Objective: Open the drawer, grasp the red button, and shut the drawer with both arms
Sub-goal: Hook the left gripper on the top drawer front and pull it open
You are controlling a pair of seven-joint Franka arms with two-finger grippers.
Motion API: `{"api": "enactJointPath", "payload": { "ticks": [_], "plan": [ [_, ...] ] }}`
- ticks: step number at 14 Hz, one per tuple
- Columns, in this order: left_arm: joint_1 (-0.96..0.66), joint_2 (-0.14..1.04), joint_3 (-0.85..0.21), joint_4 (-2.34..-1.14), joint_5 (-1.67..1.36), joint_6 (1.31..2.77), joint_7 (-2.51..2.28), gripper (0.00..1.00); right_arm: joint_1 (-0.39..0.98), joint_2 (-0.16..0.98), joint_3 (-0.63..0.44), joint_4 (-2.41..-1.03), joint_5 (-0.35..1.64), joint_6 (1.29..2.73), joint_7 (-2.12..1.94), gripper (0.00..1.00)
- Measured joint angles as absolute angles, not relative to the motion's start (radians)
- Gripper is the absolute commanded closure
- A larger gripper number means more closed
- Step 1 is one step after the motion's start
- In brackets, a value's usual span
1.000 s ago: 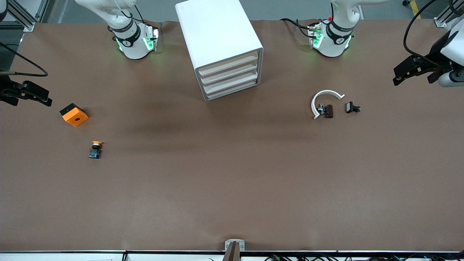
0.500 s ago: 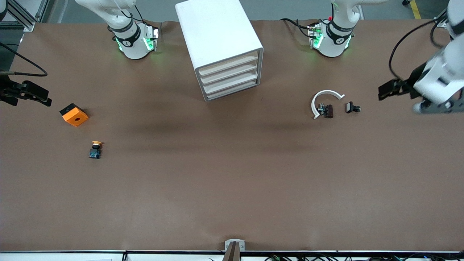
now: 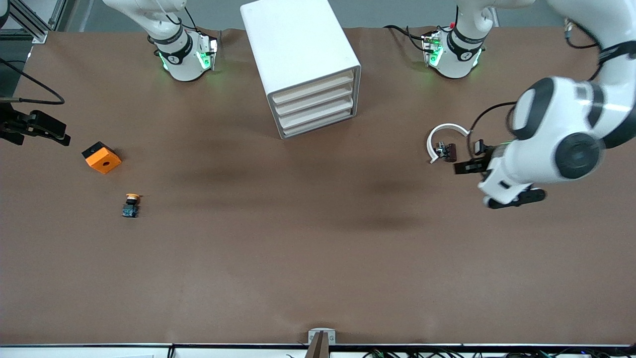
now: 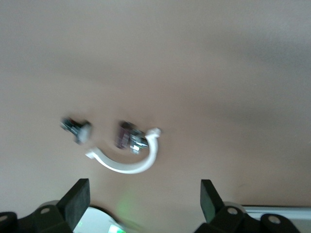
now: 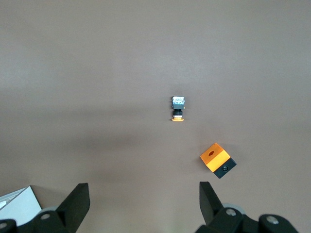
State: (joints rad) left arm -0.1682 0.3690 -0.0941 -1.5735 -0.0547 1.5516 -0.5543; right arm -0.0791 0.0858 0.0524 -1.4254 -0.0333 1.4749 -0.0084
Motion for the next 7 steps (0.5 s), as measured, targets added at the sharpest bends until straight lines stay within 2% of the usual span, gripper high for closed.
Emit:
{"api": "enactJointPath", "payload": {
  "ticks": [7],
  "plan": [
    [-0.266,0.584,-0.097,-1.527,-0.31,1.567,-1.21,0.0,-0.079,0.086,0.052,-1.423,-0.032,1.475,-0.008,0.0]
  ]
}}
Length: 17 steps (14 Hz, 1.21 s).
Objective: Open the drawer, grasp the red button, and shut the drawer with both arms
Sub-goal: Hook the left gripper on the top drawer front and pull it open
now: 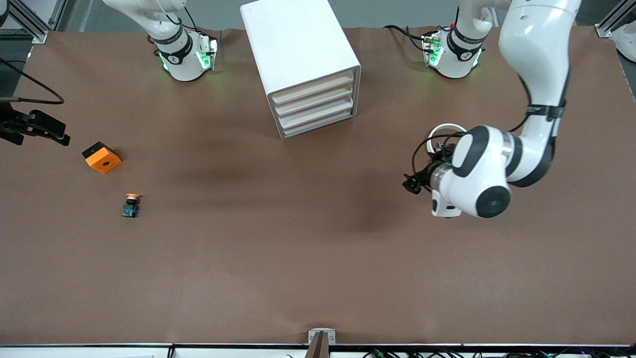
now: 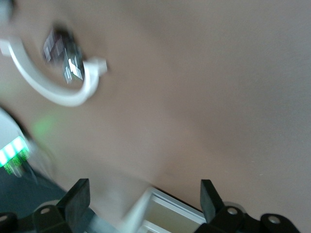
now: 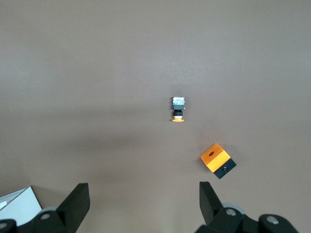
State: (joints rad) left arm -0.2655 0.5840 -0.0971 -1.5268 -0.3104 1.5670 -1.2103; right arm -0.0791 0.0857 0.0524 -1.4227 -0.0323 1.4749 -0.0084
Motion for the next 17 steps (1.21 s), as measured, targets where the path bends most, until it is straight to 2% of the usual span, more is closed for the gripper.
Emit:
{"api": "enactJointPath", "payload": {
  "ticks": [5,10,11,12,17],
  "plan": [
    [-0.399,0.683,-0.1,-1.519,-0.414,1.562,-1.636,0.0,-0.079,0.086,0.052,-1.422,-0.032,1.475,-0.008,0.0],
    [-0.47,0.717,-0.1,-1.518,-0.632,1.502,-1.901,0.0,-0.079,0.086,0.052,-1.417,-0.032,1.475,-0.008,0.0],
    [-0.478,0.718,-0.1,-1.519,-0.648,1.489,-1.941,0.15,-0.079,0.086,0.052,-1.416,-0.032,1.475,-0.008,0.0],
    [-0.486,0.722,-0.1,-1.519,-0.672,1.475,-1.982,0.22,-0.079,0.086,0.052,-1.415,-0.032,1.475,-0.008,0.0],
    [-0.5,0.788,-0.1,-1.519,-0.794,1.423,-2.063,0.23,-0.081,0.086,0.052,-1.412,-0.032,1.475,-0.008,0.0]
  ]
}}
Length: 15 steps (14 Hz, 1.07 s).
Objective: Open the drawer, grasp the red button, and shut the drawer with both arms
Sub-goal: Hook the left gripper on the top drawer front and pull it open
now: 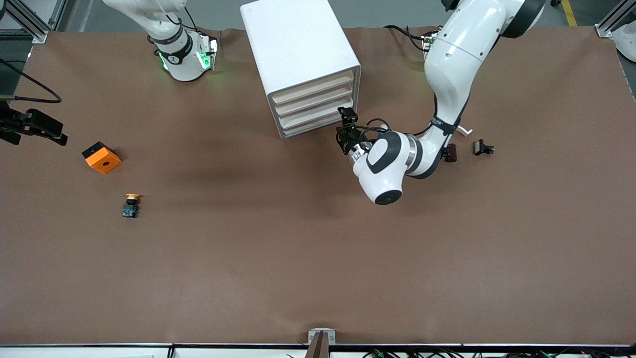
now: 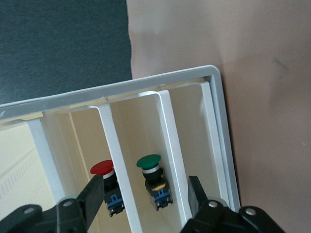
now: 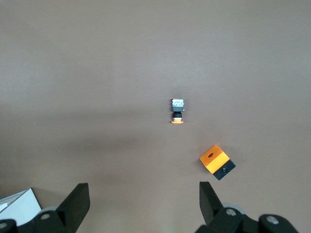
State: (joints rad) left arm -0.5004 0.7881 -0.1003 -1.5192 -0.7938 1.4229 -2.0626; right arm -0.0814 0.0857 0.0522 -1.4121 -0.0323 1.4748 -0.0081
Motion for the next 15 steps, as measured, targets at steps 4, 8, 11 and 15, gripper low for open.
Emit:
{"api": "enactJointPath", "payload": {
  "ticks": [4,8,11,15],
  "plan": [
    [-0.548,0.821,-0.101,-1.519,-0.824,1.416,-2.096,0.29,-0.082,0.086,0.052,-1.41,-0.032,1.475,-0.008,0.0],
    [-0.561,0.824,-0.1,-1.511,-0.844,1.391,-2.13,0.33,-0.082,0.086,0.054,-1.406,-0.032,1.475,-0.008,0.0],
    [-0.558,0.824,-0.098,-1.503,-0.869,1.351,-2.134,0.41,-0.082,0.086,0.058,-1.406,-0.031,1.477,-0.008,0.0],
    [-0.57,0.826,-0.101,-1.503,-0.884,1.343,-2.137,0.55,-0.063,0.086,0.069,-1.405,-0.026,1.477,-0.007,0.0]
  ]
}}
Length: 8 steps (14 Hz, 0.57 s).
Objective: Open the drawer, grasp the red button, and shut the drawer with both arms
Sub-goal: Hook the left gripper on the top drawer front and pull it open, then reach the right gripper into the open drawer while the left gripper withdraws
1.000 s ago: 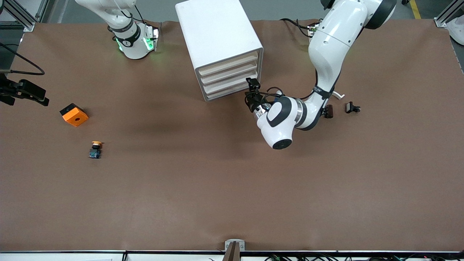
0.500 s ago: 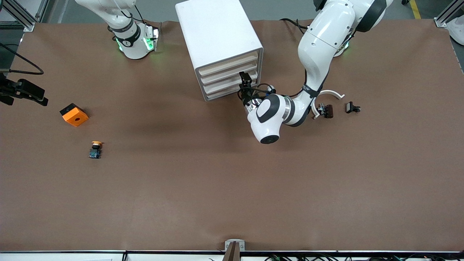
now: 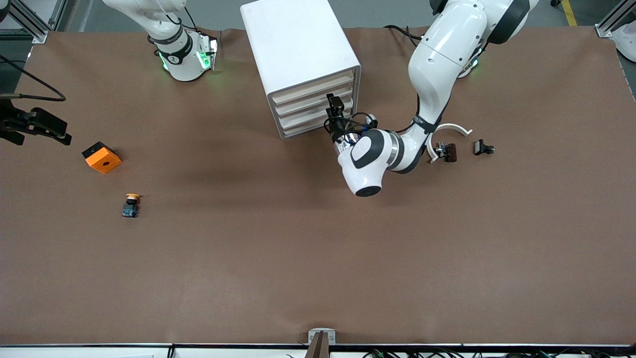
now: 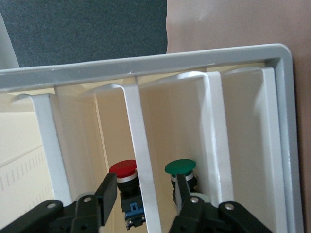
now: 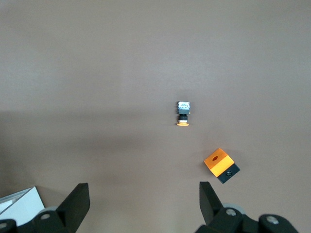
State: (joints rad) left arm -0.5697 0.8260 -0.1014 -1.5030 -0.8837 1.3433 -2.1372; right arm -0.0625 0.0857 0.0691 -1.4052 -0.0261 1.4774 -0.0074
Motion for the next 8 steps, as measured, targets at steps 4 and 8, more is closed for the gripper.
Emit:
{"api": "enactJointPath", "payload": {
  "ticks": [4,8],
  "plan": [
    [-0.59,0.832,-0.103,-1.503,-0.884,1.342,-2.137,0.74,-0.003,0.096,0.073,-1.407,-0.023,1.435,0.062,0.0],
    [-0.615,0.835,-0.102,-1.503,-0.885,1.344,-2.137,1.0,0.074,0.108,0.076,-1.407,-0.022,1.403,0.22,0.0]
  ]
}}
